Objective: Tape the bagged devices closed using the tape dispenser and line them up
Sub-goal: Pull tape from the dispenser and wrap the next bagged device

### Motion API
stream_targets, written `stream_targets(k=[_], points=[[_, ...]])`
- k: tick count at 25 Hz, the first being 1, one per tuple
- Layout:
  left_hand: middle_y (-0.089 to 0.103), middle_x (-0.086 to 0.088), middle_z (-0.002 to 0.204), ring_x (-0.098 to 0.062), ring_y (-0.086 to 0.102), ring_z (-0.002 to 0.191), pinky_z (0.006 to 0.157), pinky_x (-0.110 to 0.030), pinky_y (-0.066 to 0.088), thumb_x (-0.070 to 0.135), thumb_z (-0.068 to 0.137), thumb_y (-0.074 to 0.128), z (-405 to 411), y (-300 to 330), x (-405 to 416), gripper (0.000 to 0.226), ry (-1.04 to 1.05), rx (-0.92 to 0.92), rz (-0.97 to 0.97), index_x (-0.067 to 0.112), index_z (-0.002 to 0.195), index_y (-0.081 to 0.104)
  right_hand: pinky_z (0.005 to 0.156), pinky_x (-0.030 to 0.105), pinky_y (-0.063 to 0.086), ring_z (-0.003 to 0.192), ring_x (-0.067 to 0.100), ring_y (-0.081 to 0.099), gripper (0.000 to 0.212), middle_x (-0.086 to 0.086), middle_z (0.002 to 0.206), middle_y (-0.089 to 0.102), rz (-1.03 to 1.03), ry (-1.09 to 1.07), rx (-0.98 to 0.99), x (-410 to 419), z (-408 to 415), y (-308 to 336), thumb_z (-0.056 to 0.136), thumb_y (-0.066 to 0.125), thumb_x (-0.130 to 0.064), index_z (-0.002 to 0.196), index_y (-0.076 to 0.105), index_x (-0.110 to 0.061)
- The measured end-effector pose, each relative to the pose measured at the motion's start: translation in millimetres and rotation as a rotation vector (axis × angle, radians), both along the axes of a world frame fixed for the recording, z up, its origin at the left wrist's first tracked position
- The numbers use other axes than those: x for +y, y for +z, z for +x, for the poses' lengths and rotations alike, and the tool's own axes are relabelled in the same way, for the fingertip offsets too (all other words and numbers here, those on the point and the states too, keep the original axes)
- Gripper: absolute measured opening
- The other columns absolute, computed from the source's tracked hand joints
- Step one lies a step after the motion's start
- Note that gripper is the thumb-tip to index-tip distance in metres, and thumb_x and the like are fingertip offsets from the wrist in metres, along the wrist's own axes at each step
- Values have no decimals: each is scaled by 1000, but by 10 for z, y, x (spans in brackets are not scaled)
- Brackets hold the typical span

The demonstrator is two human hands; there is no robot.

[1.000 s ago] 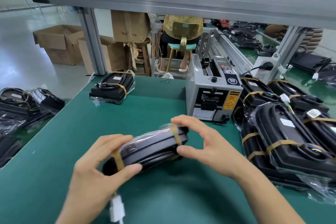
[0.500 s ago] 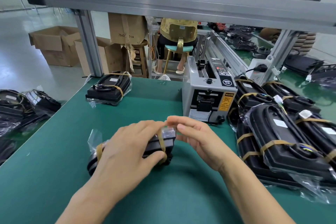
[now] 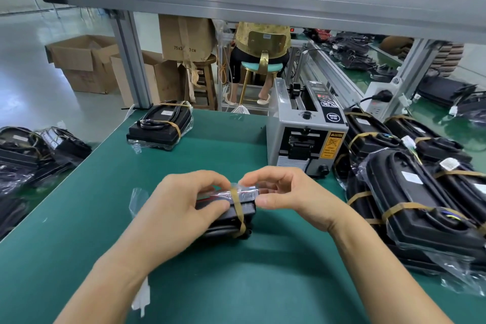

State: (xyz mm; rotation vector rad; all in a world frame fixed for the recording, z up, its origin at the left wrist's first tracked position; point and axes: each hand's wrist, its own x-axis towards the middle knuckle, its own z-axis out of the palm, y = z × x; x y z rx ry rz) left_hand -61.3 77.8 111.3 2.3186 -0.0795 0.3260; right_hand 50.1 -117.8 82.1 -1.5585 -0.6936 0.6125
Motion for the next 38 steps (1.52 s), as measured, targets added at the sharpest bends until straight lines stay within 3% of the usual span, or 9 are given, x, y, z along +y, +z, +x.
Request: stream_targets(k=[3,6,10,15,18,23,26,32,38], points=[[72,20,84,3,66,82,81,-18,48,11,78,75,52,43,63,19,-24,29,-36,29,86,74,103,44,43,100,19,58,30,7,109,70,-13,-68,-46,-8,-53,-23,75,73,-13,105,72,-17],[73,16,80,1,66,78,77,-15,49,10,79,74,105,58,77,13,-12,5,-39,22,81,77,95,30,51,101,16,61,26,14,111,70,20,-81,-71,5,-123,-36,84,68,-6,110,69,-13],[67,9,80,-18,62,75,74,-39,50,27,84,55,142,29,14,20,24,-135,232,16,81,70,96,25,48,104,12,62,29,8,109,70,75,-139,-90,54,-179,-95,88,64,-5,105,70,-28],[53,27,122,-2,53,104,86,-26,44,38,90,44,79,16,-41,32,-119,-113,274,40,119,59,101,26,45,115,14,60,30,1,117,68,143,-123,-68,110,-186,-123,92,58,-5,116,62,-21],[52,31,123,-2,51,103,84,-24,44,58,71,48,101,14,-54,53,-124,-33,366,45,122,54,90,15,45,102,0,61,23,-4,108,67,157,-174,33,137,-198,-154,92,58,-9,113,59,-17],[60,25,119,-10,57,106,77,-23,39,50,74,59,114,-16,-103,47,131,-59,371,36,119,61,71,22,45,75,8,60,14,-8,78,68,24,-862,-25,-65,-26,-261,92,61,-19,84,70,-25],[67,15,106,-18,61,100,78,-28,44,43,80,61,143,-38,-137,32,193,-34,281,30,109,63,64,24,42,64,8,52,14,-10,67,62,82,-1207,54,-218,251,-178,90,61,-17,86,73,-22],[64,16,87,-17,55,79,66,-28,38,39,76,70,84,-41,-221,26,265,0,203,34,100,62,87,35,51,87,18,60,9,0,88,70,26,-1278,119,-24,594,-85,87,67,-18,79,69,-22],[61,18,89,-11,46,75,63,-25,31,41,77,68,81,-68,-221,28,261,-8,200,36,103,61,77,30,48,83,20,61,13,-1,81,67,34,-1355,153,23,721,-68,82,74,-20,72,66,-23]])
